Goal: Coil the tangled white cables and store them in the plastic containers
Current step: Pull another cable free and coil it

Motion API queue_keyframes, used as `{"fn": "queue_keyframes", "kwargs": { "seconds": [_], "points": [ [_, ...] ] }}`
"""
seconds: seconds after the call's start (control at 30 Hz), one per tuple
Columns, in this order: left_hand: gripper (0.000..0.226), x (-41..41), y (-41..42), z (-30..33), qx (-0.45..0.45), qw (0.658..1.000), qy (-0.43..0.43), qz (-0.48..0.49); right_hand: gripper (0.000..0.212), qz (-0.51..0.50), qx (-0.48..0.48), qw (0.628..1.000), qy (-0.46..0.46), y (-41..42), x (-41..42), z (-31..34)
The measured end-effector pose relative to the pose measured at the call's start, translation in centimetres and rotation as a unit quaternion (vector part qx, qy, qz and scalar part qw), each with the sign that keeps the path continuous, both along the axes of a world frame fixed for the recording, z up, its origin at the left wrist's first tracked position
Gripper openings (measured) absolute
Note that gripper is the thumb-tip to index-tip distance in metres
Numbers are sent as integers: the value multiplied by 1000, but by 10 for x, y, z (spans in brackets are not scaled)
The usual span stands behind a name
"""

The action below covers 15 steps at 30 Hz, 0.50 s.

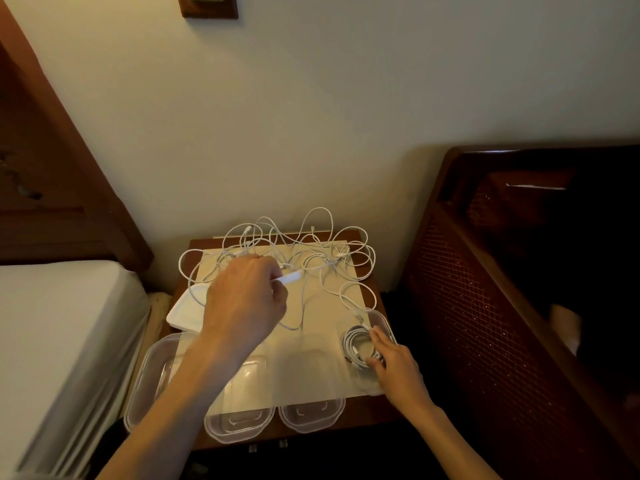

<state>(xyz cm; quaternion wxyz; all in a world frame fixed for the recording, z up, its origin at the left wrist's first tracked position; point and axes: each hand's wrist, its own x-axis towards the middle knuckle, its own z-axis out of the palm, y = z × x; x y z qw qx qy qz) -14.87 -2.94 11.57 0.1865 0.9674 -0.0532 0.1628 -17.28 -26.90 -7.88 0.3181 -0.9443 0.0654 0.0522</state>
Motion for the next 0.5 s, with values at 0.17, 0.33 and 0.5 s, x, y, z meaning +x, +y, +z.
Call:
{"fn": "queue_keyframes", "kwargs": {
  "seconds": [0.17, 0.33, 0.5],
  "points": [
    [8, -35, -42, -30, -93, 974, -115, -172, 52, 10, 61, 995, -75, -5, -4, -4],
    [5, -50, -89, -121, -95, 953, -142, -249, 37, -36, 154, 969, -189, -15, -13, -6],
    [4, -52, -105, -179, -34, 958, -106, -266, 37, -243, 364, 890, -124, -36, -17, -6]
  ]
}}
